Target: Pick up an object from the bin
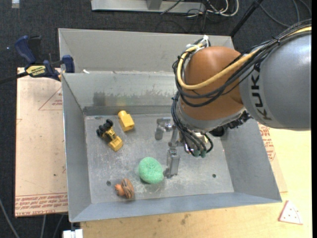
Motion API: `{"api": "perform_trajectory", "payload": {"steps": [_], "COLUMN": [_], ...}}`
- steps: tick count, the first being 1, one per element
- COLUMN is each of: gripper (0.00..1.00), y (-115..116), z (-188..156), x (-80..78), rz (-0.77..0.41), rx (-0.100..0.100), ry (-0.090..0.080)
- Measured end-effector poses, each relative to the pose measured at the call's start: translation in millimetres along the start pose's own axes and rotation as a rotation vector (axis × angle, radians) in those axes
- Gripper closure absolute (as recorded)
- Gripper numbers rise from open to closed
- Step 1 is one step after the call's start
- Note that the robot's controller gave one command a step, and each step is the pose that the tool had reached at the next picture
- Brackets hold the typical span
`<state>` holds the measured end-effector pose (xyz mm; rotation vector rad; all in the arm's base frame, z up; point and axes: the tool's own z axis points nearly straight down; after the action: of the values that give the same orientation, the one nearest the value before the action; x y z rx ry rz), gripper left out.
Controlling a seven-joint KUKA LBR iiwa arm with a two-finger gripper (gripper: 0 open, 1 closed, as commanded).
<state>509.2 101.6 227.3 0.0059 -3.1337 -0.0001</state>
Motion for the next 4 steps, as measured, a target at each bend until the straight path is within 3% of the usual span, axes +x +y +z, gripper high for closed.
{"api": "perform_trajectory", "payload": {"steps": [1, 2, 3, 4], "gripper": [0.0, 0.0, 0.0, 0.0], "y": [-0.5, 6.6, 18.6, 12.7], "z": [-4.2, 40.0, 102.8, 130.3], "x": [-1.6, -1.3, 10.9, 0.4], "rz": [0.003, -0.025, 0.082, -0.017], "rx": [-0.001, -0.002, -0.002, -0.001], "ry": [-0.008, -0.016, -0.011, -0.007]}}
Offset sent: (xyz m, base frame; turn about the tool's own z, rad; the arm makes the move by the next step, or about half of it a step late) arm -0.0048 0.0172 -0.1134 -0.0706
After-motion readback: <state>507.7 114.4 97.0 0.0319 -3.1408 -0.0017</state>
